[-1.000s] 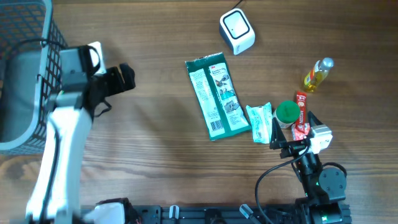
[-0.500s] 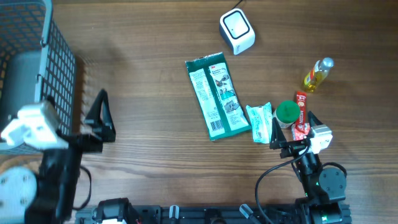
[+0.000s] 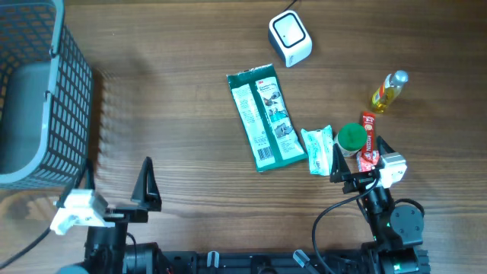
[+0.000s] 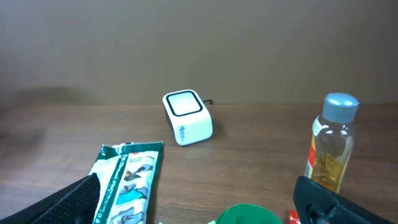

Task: Scan the item barcode

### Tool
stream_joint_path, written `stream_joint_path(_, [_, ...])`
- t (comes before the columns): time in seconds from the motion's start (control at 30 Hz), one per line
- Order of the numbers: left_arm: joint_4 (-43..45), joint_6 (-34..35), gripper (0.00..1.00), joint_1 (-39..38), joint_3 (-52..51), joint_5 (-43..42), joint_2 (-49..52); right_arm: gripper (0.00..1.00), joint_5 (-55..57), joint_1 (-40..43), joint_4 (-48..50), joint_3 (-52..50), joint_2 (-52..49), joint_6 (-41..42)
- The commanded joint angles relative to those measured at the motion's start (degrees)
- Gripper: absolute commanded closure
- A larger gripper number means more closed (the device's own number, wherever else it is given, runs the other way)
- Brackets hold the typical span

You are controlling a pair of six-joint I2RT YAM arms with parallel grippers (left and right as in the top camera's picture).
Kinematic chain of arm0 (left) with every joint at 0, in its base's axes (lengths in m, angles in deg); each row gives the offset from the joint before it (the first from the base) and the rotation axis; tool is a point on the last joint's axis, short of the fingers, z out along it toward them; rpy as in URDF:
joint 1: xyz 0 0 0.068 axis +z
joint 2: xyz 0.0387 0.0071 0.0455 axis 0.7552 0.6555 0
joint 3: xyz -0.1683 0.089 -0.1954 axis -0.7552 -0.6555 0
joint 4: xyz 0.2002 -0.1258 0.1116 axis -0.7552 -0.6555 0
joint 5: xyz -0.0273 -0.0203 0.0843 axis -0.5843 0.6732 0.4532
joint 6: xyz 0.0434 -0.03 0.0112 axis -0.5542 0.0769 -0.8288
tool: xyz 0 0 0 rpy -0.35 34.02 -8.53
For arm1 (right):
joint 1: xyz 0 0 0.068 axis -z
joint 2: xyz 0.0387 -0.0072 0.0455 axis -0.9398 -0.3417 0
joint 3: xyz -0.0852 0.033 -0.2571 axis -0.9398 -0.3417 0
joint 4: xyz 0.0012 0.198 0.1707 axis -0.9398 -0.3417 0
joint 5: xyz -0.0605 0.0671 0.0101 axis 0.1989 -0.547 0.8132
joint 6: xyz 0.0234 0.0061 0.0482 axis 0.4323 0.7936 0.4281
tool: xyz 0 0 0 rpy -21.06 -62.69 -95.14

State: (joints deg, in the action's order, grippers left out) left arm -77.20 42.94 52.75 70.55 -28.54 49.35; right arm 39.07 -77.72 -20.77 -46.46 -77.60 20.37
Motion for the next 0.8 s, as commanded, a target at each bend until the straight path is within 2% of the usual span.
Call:
stream_joint_path(0.0, [13.6,-0.7,0.0,-2.5,-4.4,-0.5,-1.4,0.01,0.7,0.1,0.1,-0.1,0.5,-0.4])
stream_joint_path(0.17, [45.4,-0.7,0.0,-3.3,-14.9,-0.3,-1.4,0.0,0.7,0.1,0.1,-0.1,0.5,-0.4])
stream_joint_path(0.23, [53.5,-0.7,0.0,-3.2,-19.2,0.2,-1.4,0.0,0.7,0.1,0.1,-0.1,0.5,-0.4])
stream_joint_path(0.3, [57.3,0.4,0.0,-3.2,-23.1,1.4,-1.4,0.0,0.7,0.1,0.1,-0.1,0.5,-0.4])
stream_joint_path(0.5, [55.7,6.7,0.0,-3.2,-31.3,9.4,-1.4,0.0,0.7,0.1,0.1,-0.1,0.5,-0.4])
stream_joint_path(0.6, [54.5,6.9,0.0,-3.2,-33.8,11.2,-1.4,0.0,0.7,0.1,0.1,-0.1,0.5,-0.4])
stream_joint_path(0.77, [43.3,6.8,0.0,-3.2,-34.8,12.5,-1.4,0.0,0.7,0.1,0.1,-0.1,0.5,-0.4])
